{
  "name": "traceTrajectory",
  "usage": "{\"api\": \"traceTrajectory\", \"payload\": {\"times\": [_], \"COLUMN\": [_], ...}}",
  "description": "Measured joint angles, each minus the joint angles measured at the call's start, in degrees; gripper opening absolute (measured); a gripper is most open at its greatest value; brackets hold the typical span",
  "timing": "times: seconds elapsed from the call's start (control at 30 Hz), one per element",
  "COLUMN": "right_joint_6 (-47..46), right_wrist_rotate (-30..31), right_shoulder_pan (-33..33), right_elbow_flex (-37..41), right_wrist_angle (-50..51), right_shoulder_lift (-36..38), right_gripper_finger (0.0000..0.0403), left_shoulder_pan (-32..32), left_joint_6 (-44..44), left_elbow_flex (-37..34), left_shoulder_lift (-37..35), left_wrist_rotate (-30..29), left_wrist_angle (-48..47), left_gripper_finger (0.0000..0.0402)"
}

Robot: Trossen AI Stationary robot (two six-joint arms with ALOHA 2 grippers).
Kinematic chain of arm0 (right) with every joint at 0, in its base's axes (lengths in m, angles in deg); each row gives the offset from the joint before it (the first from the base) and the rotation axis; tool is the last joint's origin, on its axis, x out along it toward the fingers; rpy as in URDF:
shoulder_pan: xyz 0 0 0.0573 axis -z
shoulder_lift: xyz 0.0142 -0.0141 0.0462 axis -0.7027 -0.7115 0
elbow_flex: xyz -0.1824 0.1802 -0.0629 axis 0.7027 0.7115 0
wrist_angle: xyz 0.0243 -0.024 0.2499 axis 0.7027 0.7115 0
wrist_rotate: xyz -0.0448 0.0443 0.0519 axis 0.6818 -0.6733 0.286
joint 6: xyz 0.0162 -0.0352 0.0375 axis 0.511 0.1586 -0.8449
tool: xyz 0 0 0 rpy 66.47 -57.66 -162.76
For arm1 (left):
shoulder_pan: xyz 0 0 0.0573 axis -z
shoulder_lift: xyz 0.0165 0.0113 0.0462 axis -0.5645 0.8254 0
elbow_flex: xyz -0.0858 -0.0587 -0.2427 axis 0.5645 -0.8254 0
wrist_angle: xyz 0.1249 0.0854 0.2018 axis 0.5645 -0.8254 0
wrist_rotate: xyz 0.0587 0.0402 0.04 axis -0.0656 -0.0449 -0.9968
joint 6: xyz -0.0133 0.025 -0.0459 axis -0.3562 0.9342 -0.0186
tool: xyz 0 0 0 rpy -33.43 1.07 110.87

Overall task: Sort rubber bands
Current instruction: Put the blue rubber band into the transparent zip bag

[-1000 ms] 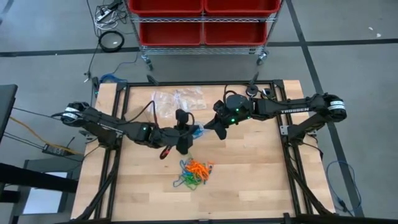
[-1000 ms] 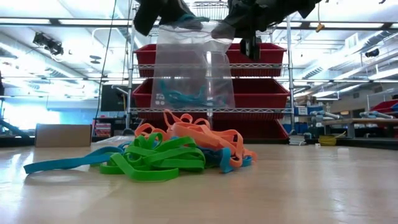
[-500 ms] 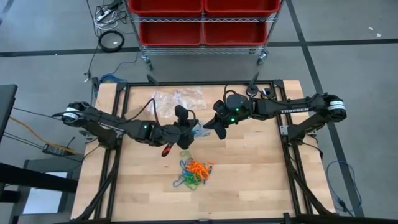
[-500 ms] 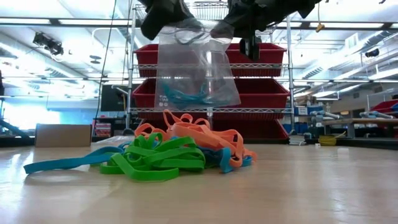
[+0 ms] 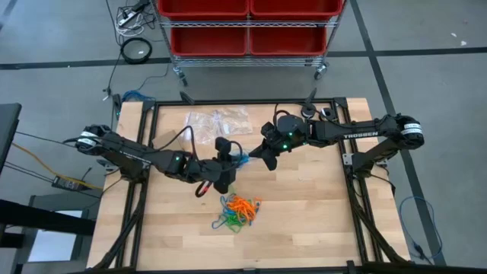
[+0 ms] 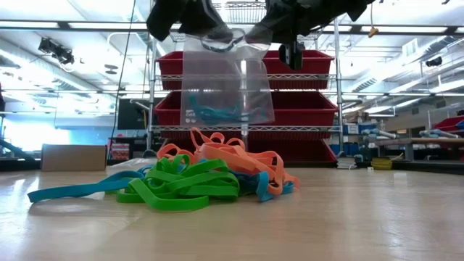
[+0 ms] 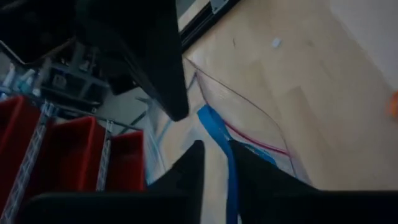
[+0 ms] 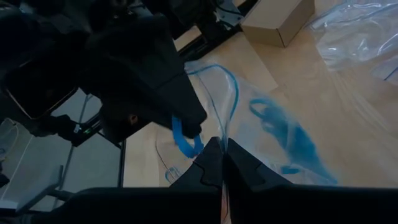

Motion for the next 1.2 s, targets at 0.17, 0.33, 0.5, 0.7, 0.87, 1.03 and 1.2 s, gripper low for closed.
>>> {"api": "traceTrajectory", "payload": {"times": [0.17,0.33,0.5,0.7,0.87,1.03,1.2], "right_joint_6": [-0.04,-0.04,0.75,3.27,5.72,6.59,6.04], "right_wrist_rotate": [-0.04,-0.74,-0.94,3.11,6.50,8.31,8.26], "right_shoulder_pan": [0.08,0.62,1.54,4.57,8.87,12.24,13.55], "right_elbow_flex": [0.00,0.00,0.00,0.00,0.00,0.00,-0.02], "right_wrist_angle": [-0.02,-0.01,0.17,4.14,11.29,16.15,19.36], "right_shoulder_lift": [0.00,0.00,0.50,4.65,12.11,21.74,29.79], "right_gripper_finger": [0.0000,0.0000,0.0000,0.0000,0.0000,0.0000,0.0000], "left_shoulder_pan": [-0.08,0.07,1.07,3.66,6.44,9.17,12.71], "left_joint_6": [-6.71,-8.76,-10.82,-20.22,-27.55,-34.86,-41.94], "left_elbow_flex": [2.36,8.34,13.30,13.61,7.99,-2.73,-15.84], "left_shoulder_lift": [0.00,-0.03,-0.30,-0.28,-0.22,-0.22,-0.20], "left_wrist_rotate": [0.36,0.47,1.31,9.45,14.79,19.14,24.85], "left_wrist_angle": [-3.57,-7.62,-13.14,-22.24,-23.43,-14.98,-1.69], "left_gripper_finger": [0.0144,0.0159,0.0159,0.0158,0.0158,0.0158,0.0158]}}
